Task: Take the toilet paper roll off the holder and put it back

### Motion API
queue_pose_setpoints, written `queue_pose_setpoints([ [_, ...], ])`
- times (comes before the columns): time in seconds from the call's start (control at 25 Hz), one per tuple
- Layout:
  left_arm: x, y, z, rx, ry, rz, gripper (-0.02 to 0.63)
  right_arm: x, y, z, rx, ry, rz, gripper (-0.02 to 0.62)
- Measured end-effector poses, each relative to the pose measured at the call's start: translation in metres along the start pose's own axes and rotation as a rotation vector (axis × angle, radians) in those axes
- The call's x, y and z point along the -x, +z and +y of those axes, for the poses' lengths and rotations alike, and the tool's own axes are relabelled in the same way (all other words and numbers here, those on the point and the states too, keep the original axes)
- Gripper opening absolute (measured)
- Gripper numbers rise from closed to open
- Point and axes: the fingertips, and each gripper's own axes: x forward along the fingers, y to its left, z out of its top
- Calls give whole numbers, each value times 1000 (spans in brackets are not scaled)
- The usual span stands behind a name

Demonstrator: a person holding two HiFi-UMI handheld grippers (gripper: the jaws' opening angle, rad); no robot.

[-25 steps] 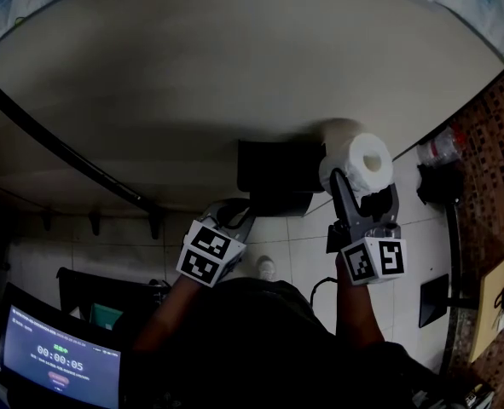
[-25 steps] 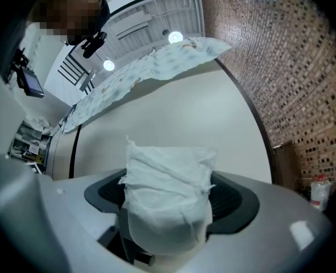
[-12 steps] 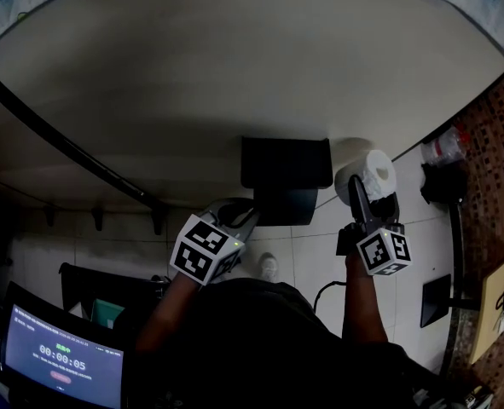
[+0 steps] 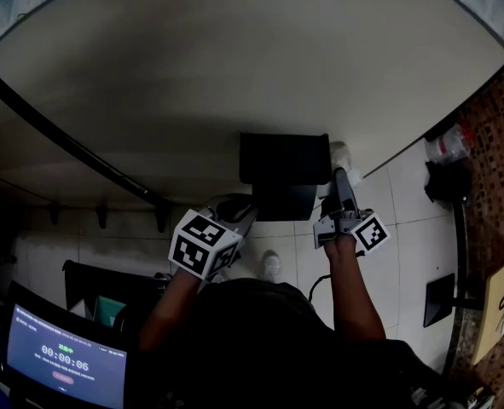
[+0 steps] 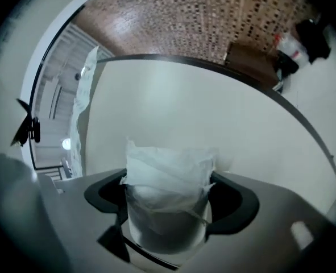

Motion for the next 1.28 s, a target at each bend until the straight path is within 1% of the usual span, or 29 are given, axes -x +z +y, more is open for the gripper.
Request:
queue_pose_setpoints([
  [0.12, 0, 0, 3, 12, 0, -3, 67, -4, -3, -9, -90, 15, -26, 422],
  [0.32, 3, 3, 4, 47, -17, -23, 67, -8, -8, -11, -162, 50, -39, 419],
  [0.52, 4, 4, 5, 82, -36, -37, 67, -18, -28, -2, -167, 86, 24, 419],
  [0.72, 3, 5, 6, 85, -35, -36, 67, -14, -43, -1, -157, 121, 107, 416],
  [0.8, 2, 4, 5, 91, -37, -39, 67, -7, -49, -3, -154, 147, 166, 411],
  [1.0, 1, 3, 4, 99, -42, -44, 67, 1, -76, 4, -106, 222, 377, 405],
  [1.16, 2, 4, 4, 110, -52, -50, 69, -10, -102, 13, -133, 284, 531, 402],
  [1.28, 2, 3, 3, 117, -63, -51, 69, -15, -122, 19, -153, 328, 621, 402],
])
